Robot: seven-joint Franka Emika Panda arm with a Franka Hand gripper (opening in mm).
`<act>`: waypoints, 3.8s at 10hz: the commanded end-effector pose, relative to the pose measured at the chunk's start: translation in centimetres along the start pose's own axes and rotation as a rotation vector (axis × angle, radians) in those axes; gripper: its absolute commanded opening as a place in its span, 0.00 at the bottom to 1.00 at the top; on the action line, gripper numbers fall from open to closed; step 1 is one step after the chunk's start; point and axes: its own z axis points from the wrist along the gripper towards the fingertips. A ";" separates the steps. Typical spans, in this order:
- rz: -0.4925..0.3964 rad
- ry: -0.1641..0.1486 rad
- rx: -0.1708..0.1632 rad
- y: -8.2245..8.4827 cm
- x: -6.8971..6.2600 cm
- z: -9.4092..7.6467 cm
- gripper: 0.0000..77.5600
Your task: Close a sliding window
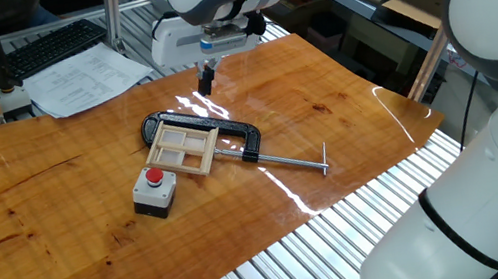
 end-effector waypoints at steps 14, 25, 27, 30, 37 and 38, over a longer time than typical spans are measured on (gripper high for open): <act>0.398 0.033 -0.111 3.5 -3.8 3.9 0.00; 0.414 -0.009 -0.104 3.6 -4.5 4.6 0.00; 0.418 -0.012 -0.108 3.6 -4.5 4.6 0.00; 0.430 -0.022 -0.110 3.6 -4.5 4.7 0.00; 0.430 -0.071 -0.094 6.0 -6.1 10.3 0.00; 0.430 -0.076 -0.094 6.0 -6.4 11.2 0.00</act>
